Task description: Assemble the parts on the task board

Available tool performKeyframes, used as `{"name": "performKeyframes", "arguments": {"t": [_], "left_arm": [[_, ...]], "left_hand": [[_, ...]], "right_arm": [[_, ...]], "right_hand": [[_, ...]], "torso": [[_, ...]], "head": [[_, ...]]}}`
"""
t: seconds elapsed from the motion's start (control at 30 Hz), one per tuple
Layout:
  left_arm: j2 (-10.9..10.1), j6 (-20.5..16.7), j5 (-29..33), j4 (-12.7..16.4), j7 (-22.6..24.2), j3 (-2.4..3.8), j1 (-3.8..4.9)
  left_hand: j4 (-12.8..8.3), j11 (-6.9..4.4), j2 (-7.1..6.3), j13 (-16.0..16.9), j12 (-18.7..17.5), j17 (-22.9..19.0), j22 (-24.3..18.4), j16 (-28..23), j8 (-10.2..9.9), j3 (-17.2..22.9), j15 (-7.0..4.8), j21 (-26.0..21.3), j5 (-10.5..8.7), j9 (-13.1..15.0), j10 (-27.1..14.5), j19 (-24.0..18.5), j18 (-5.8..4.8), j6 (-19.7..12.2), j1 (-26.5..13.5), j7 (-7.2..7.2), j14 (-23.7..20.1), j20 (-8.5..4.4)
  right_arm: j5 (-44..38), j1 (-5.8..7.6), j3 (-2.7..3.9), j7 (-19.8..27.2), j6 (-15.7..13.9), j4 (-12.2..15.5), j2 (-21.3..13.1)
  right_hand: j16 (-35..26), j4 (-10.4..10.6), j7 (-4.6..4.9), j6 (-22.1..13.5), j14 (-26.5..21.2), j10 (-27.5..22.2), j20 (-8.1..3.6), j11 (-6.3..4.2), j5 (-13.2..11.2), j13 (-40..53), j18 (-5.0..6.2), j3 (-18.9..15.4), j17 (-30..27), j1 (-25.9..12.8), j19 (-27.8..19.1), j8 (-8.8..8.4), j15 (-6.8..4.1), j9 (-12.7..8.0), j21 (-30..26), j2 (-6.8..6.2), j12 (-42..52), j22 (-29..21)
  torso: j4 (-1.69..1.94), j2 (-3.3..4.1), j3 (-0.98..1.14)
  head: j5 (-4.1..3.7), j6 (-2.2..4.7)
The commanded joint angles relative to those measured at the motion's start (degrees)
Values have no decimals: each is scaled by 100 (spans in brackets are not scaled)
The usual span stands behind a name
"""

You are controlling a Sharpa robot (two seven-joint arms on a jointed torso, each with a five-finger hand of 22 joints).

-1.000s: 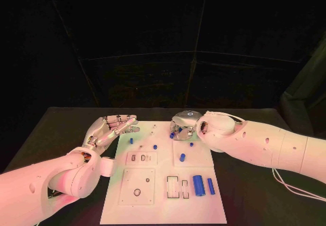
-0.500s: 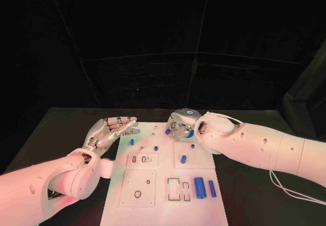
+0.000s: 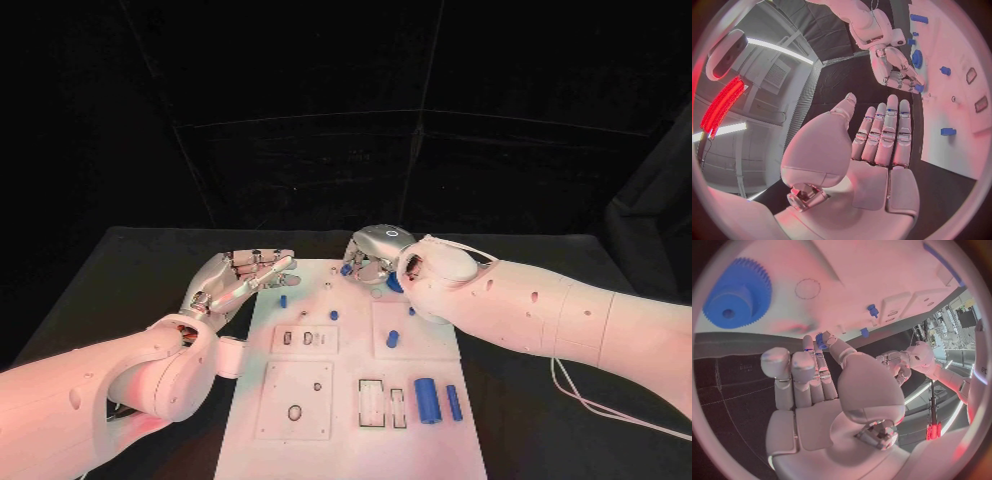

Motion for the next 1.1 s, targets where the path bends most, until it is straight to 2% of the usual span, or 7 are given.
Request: {"name": "performKeyframes", "arguments": {"t": [0.03,0.1,0.4,0.73,1.1], "left_arm": [[5,105,-41,6,-9,4,21],[10,113,-41,-2,-17,4,25],[8,131,-41,-18,-43,4,35],[5,142,-41,-23,-55,4,39],[10,164,-41,-25,-72,5,45]], "left_hand": [[-36,28,53,-6,-34,7,-7,-34,-37,1,42,-36,-15,-9,-4,38,44,-23,13,58,-11,0],[-36,28,53,-6,-34,7,-7,-34,-37,1,42,-36,-15,-9,-4,38,44,-23,13,58,-11,0],[-53,29,57,-6,-42,8,-13,-45,-43,8,45,-43,-16,-9,-7,38,44,-26,20,59,-14,1],[-67,30,60,-6,-48,9,-17,-53,-48,14,46,-48,-15,-8,-10,38,44,-27,25,59,-16,2],[-78,32,61,-7,-55,9,-22,-62,-54,18,48,-53,-16,-9,-13,38,44,-31,27,60,-20,3]], "right_arm": [[-121,26,7,-96,-205,-85,80],[-134,30,7,-94,-226,-121,132],[-181,37,8,-115,-297,-149,214],[-191,39,8,-115,-19,-191,279],[-244,44,8,-225,174,-395,423]], "right_hand": [[35,64,-74,118,85,-5,-5,13,39,-6,-118,54,0,-31,-11,-7,-17,58,18,-45,-22,5],[39,71,-72,116,83,-9,-4,15,40,-7,-119,61,2,-33,-12,-11,-16,57,23,-53,-23,10],[48,93,-65,111,78,-18,0,20,42,-8,-119,81,1,-41,-18,-21,-11,55,33,-75,-26,18],[56,135,-59,108,67,-34,7,28,21,-8,-119,106,-11,-63,-32,-36,-3,53,47,-121,-27,25],[50,179,-48,83,54,-71,16,40,0,-12,-115,134,-43,-78,-55,-60,6,46,50,-162,-34,15]], "torso": [[-5,22,-2],[2,28,-6],[5,47,-7],[-1,61,-9],[2,77,-12]], "head": [[4,26],[2,7],[13,20],[29,23],[23,28]]}}
